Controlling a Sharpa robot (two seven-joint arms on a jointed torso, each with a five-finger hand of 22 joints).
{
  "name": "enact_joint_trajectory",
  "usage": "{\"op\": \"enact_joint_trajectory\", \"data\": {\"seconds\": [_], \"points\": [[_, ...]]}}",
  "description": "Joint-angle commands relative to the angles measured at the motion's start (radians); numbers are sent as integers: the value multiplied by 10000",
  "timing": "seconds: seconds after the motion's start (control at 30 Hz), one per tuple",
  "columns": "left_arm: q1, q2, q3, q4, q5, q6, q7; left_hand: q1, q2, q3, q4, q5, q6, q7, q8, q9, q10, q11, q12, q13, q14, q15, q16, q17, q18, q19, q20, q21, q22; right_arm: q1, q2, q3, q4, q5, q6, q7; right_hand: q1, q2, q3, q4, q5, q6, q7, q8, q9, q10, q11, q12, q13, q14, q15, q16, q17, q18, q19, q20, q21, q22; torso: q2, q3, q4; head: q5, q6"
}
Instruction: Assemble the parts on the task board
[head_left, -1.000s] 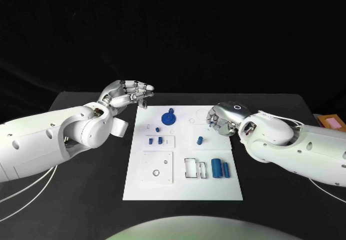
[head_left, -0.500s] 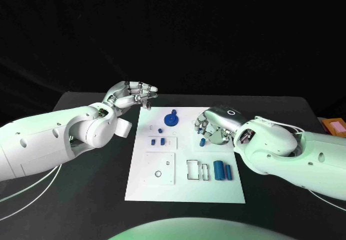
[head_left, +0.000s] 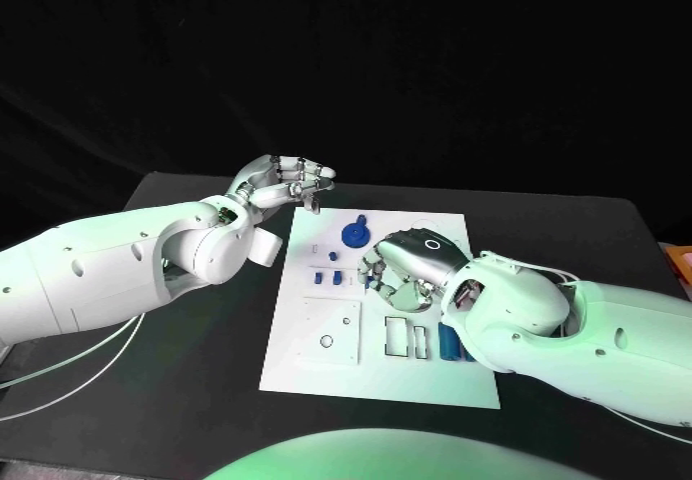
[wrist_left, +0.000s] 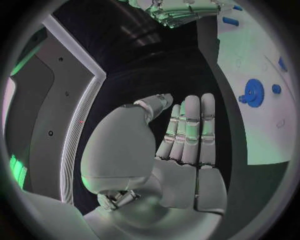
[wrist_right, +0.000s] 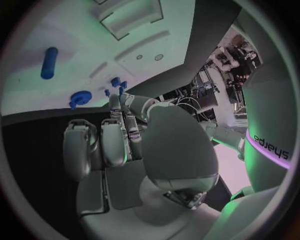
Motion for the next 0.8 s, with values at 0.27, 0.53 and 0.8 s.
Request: {"op": "enact_joint_trajectory", "data": {"seconds": [0.27,0.53,0.8], "points": [[8,186,6,-52,35,217,42,-17,-3,-88,20,8,-101,94,-62,38,-132,14,40,37,-112,41,53,37,122,-71,98,-22,11,-556,526,-28,-337,-405,-74,351,0,62,87,7,52,10,12,58,20,439,-487,57,13,369,-69,29,-25,-47,15,-13,-60,1236,2,14,-9,394,-162],[8,239,6,-85,46,236,37,-17,-3,-88,20,8,-101,94,-62,38,-132,14,40,37,-112,41,53,37,122,-71,98,-22,11,-790,774,-48,-562,-474,-176,412,-5,61,102,-4,65,1,18,53,22,433,-483,47,16,368,-67,33,-26,-43,6,-13,-73,1228,5,24,-23,505,-256],[8,280,6,-97,48,262,26,-31,-4,-101,29,9,-111,94,-62,44,-147,15,50,42,-117,45,61,41,124,-79,104,-27,8,-868,890,-59,-707,-483,-113,456,-11,57,106,-9,68,-1,20,52,24,433,-481,44,19,370,-65,41,-17,-46,12,-12,-63,1237,7,19,-24,575,-308]]}}
